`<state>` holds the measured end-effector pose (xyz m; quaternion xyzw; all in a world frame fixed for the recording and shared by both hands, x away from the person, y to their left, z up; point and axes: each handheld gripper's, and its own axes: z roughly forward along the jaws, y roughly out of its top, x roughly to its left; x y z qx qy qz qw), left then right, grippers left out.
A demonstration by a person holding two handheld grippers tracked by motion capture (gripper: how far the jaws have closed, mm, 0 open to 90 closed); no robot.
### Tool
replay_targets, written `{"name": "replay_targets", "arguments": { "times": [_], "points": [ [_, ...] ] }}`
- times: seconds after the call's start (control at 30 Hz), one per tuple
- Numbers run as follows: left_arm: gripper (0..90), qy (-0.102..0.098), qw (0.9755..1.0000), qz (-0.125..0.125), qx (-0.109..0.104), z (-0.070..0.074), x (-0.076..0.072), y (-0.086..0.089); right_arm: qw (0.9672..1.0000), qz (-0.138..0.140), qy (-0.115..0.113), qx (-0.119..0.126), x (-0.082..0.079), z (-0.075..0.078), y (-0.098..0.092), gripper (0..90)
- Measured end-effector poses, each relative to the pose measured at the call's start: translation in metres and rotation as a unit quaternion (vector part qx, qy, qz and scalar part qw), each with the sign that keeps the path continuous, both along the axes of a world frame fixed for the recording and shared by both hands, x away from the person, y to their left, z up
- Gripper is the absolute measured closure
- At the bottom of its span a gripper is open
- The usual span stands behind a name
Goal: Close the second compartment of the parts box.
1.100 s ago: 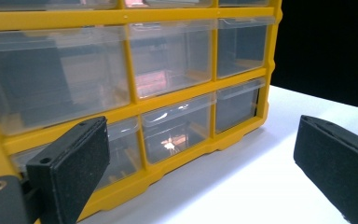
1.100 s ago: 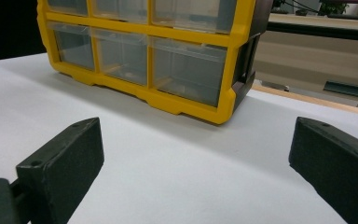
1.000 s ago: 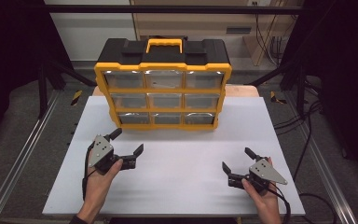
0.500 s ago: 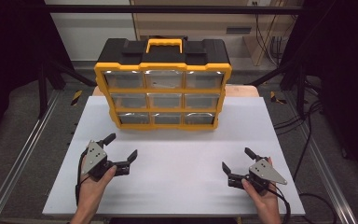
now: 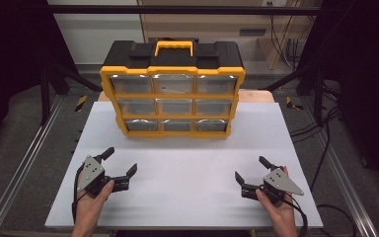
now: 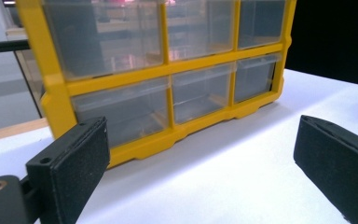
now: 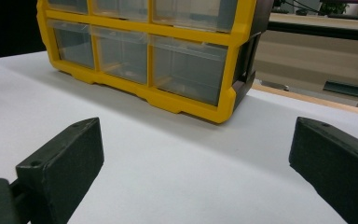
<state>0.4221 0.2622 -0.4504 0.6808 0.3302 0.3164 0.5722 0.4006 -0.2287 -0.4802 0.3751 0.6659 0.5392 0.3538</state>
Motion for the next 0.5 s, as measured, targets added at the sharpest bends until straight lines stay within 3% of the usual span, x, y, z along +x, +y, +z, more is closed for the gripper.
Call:
{"name": "replay_targets", "arguments": {
  "times": [0.5],
  "points": [
    [3.2,0.008,0.9999,0.01,-0.007,-0.01,-0.006,0.013,1.0,0.001,-0.002,-0.003,0.0,0.0,0.0,3.0]
  ]
}}
